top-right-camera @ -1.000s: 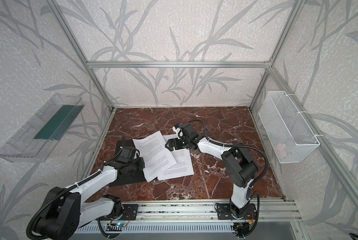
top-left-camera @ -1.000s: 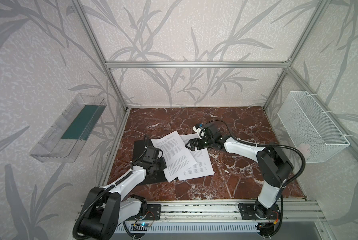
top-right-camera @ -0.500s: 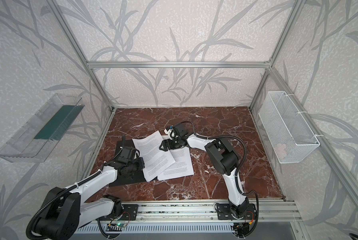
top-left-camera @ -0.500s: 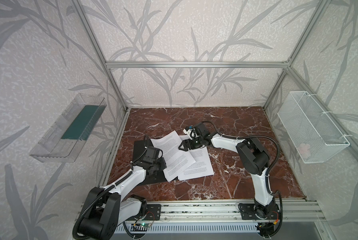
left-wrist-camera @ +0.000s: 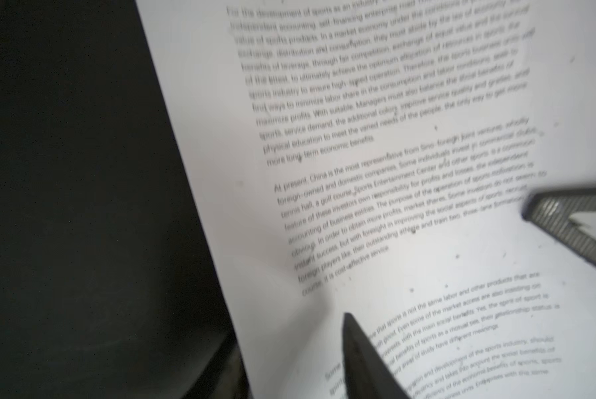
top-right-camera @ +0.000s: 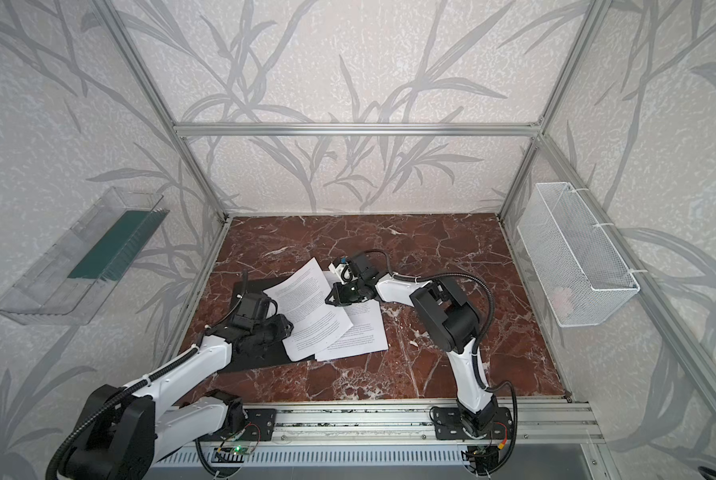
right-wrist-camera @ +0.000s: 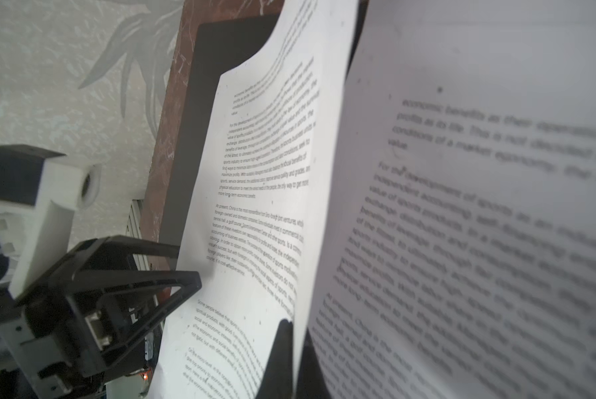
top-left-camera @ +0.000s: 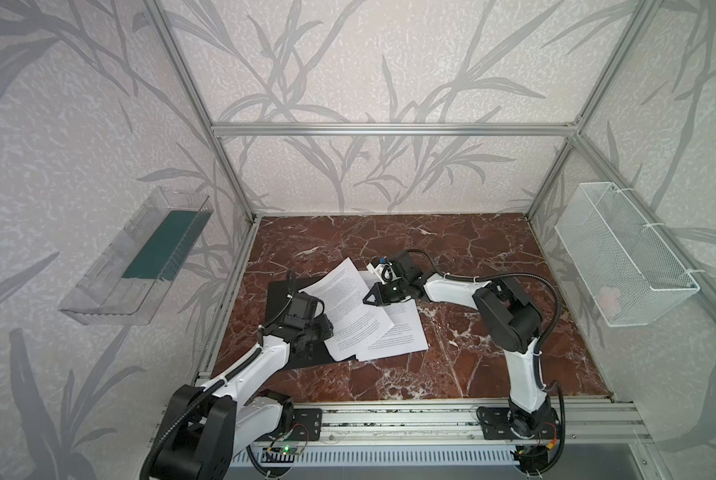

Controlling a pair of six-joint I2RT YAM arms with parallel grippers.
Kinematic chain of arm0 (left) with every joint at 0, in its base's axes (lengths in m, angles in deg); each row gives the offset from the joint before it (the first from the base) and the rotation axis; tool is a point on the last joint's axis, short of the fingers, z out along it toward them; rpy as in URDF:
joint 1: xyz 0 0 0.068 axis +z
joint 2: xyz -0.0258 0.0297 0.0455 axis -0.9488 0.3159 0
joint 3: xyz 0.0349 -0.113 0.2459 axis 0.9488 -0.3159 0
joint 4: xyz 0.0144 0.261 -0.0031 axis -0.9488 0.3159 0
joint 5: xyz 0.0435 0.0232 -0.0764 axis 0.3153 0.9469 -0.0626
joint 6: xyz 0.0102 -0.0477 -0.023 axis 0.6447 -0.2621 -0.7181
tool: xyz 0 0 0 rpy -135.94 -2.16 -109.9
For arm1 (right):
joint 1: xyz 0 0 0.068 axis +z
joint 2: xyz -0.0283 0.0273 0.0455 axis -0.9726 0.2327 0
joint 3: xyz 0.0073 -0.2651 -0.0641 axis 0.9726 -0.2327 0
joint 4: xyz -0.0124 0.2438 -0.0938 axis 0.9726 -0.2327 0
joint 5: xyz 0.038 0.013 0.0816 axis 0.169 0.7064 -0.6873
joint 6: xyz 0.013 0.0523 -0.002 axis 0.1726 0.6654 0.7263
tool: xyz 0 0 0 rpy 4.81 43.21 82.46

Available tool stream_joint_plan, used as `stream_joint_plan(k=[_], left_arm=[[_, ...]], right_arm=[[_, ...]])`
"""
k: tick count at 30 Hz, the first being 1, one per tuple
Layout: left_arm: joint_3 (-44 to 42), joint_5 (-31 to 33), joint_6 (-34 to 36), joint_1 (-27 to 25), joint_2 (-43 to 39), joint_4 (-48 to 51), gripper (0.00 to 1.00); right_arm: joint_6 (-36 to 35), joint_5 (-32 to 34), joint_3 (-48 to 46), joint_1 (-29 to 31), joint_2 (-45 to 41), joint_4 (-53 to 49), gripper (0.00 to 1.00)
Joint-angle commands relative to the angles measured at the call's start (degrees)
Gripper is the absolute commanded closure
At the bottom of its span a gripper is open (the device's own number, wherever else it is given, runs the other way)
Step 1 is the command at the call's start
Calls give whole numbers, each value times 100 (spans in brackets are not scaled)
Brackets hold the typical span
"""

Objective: Put the files into the folder

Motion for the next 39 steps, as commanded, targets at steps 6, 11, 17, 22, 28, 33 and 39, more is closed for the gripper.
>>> stream_joint_plan(k=[6, 11, 17, 22, 28, 33, 39], left_arm=[[-342, -309, -398, 5, -1561, 31, 1], [-141, -854, -631, -115, -2292, 392, 1], [608, -1395, -467, -386, -2642, 1158, 1], [1290, -1528, -7, -405, -2884, 1964, 1], [1642, -1308, 428, -397, -2752, 2342, 1], [1508, -1444, 325, -352, -2894, 2159, 1], [1462, -1292, 286, -335, -3127, 2140, 1]], right_arm=[[196, 836, -1759, -580, -1799, 528, 100], [439, 1150, -2743, -1093, -2291, 869, 100], [385, 1223, -2778, -1141, -2151, 870, 100], [560, 1196, -2702, -1030, -2065, 1002, 100], [1052, 1139, -2729, -917, -1928, 1444, 100], [1220, 1135, -2691, -845, -1759, 1596, 100], [1238, 1076, -2615, -803, -1616, 1590, 100]])
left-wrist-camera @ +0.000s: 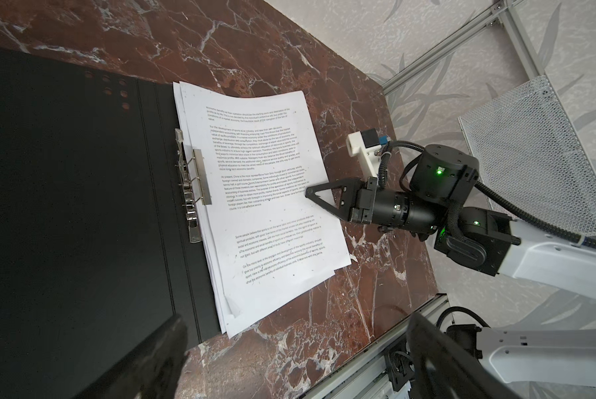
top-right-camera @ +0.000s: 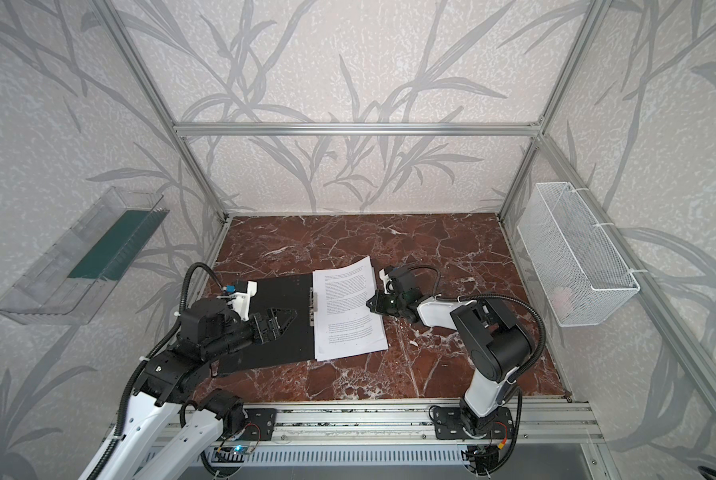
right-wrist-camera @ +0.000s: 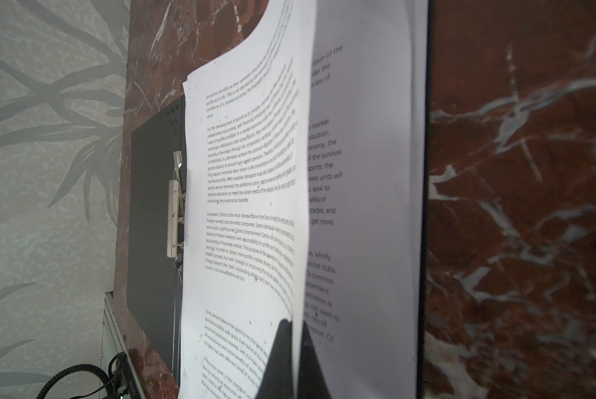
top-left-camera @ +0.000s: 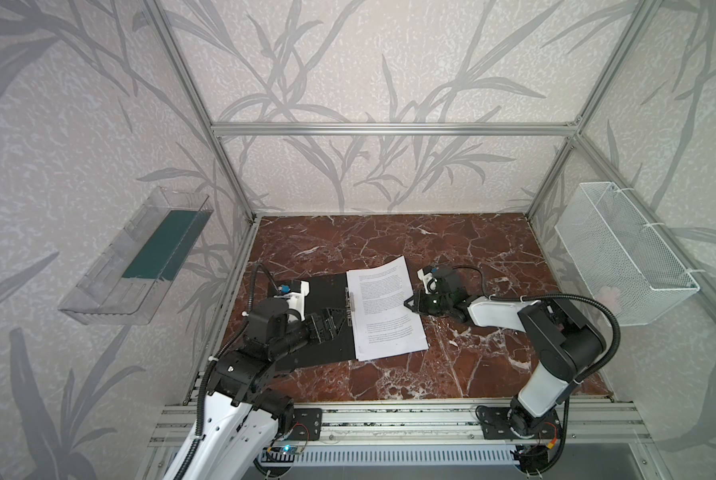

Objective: Put the files into the folder

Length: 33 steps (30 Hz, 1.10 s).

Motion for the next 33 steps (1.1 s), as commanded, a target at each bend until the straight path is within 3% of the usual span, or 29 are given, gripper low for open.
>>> stream_joint_plan(k=[1, 33], left_arm=[[-27, 83, 93, 44, -36, 39, 1], [-97, -44, 32, 132, 1, -62, 1]], right_arm=[[44, -65, 181, 48, 65, 107, 100], [3, 100, -24, 231, -301, -82, 100]])
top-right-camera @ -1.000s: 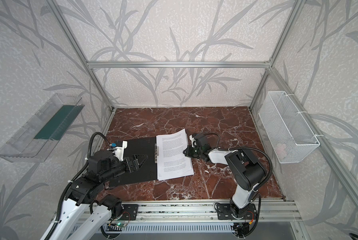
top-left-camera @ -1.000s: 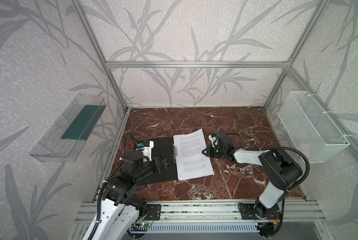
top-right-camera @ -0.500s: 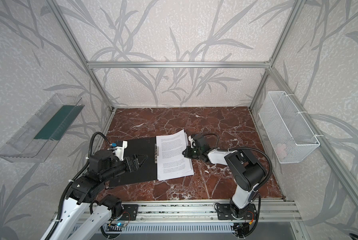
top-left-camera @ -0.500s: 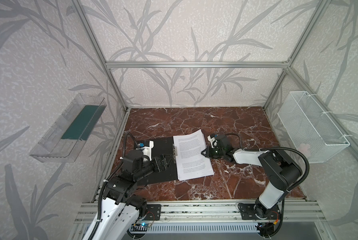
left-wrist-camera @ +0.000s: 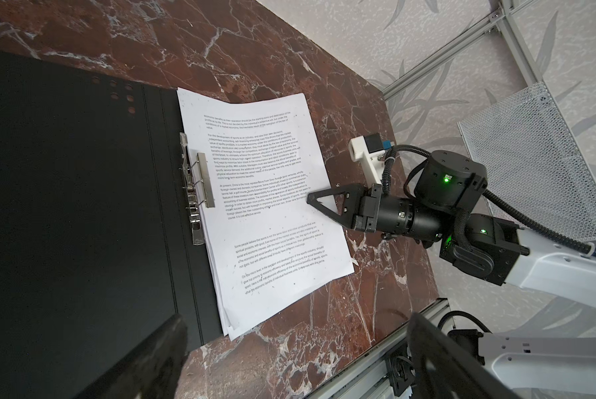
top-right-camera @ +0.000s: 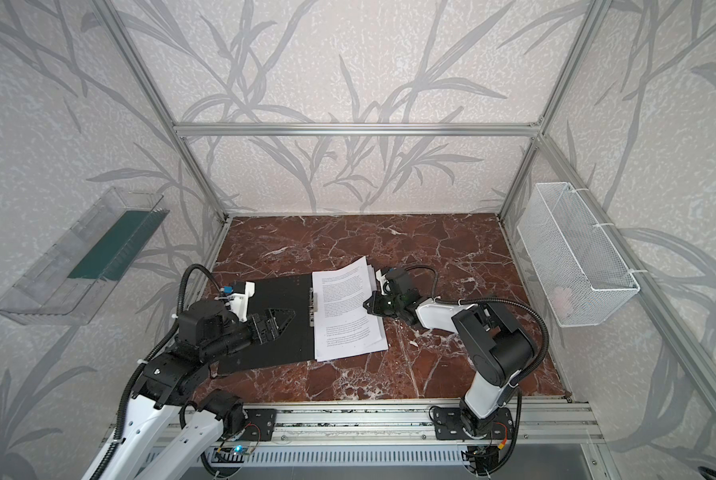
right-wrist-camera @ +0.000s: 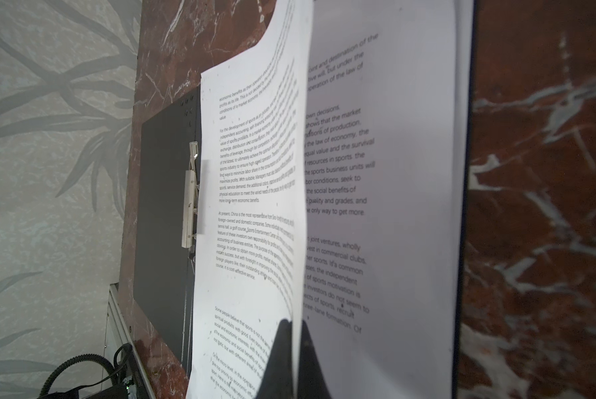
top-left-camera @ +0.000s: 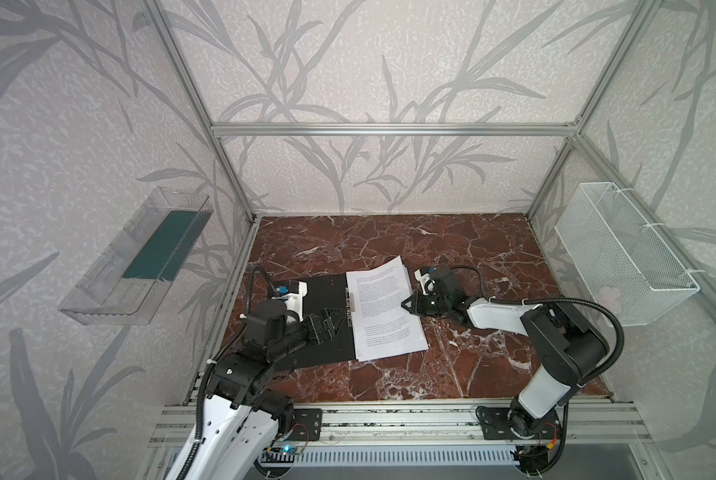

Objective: Put the files into the folder

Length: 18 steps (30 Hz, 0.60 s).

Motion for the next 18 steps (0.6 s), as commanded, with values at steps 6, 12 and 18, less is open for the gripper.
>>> stream_joint_plan(k=[6, 12, 18], left_arm=[[-64, -25, 22, 33, -40, -55, 1], [-71, -46, 18, 51, -37, -59, 1], [-73, -60, 23, 71, -36, -66, 1]], right_arm=[[18, 54, -28, 97, -119, -15, 100], [16, 72, -32, 102, -119, -30, 100], [14, 87, -19, 111, -134, -56, 98]])
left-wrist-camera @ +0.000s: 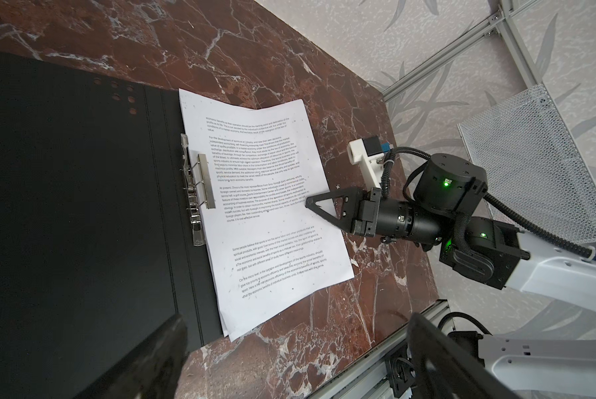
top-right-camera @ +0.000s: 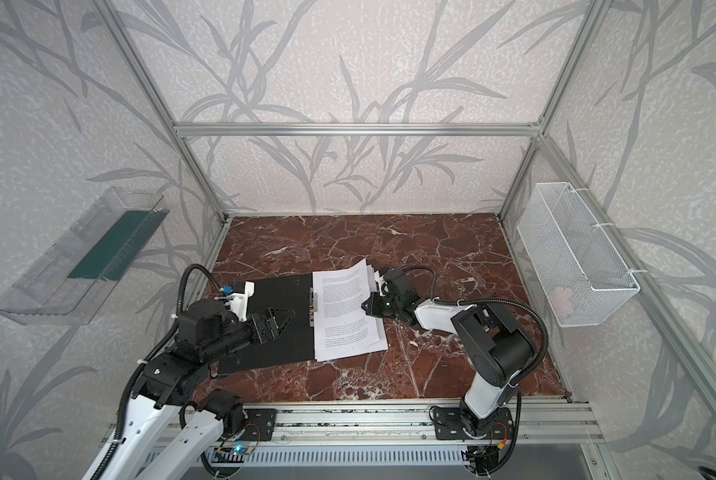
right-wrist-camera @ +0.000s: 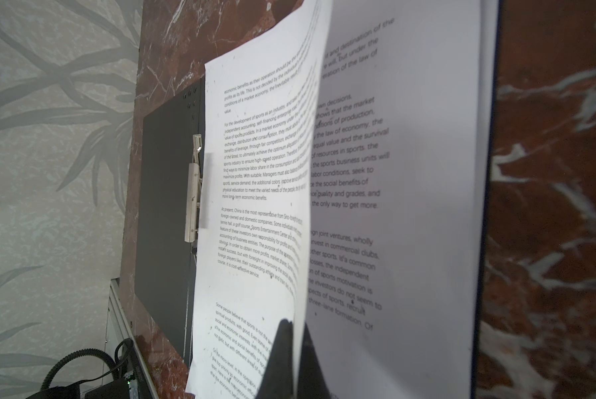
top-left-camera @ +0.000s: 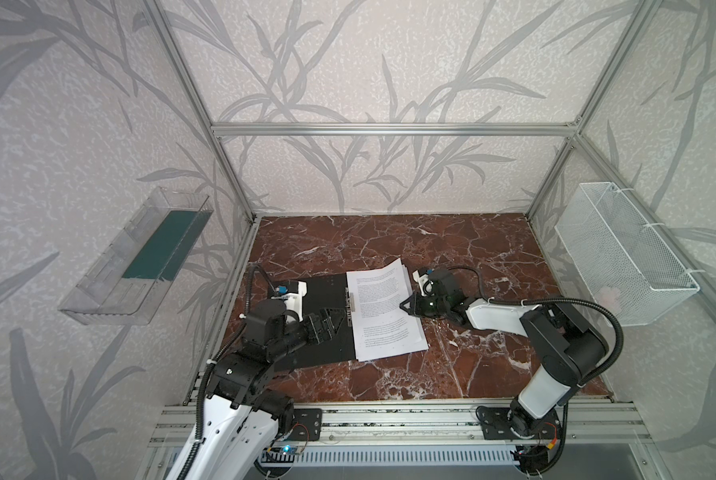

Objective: Put the files into the folder

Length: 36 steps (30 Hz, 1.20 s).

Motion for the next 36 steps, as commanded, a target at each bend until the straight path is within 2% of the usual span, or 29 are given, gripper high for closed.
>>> stream_joint_plan(k=[1, 26, 29, 33, 36], left_arm=[[-73, -53, 20, 34, -37, -51, 1], [-106, -94, 8, 117, -4, -103, 1], [-108, -100, -1, 137, 5, -119, 1], [-142, -112, -35, 157, 6, -157, 1], [-161, -130, -52, 191, 32, -196, 1]], right_arm=[[1, 74, -24, 35, -127, -46, 98], [26, 133, -136, 62, -228, -82, 100], [39, 133, -137, 71, -224, -63, 96], [63, 146, -153, 86, -271, -54, 84], [70, 180, -155, 118, -308, -72, 81]])
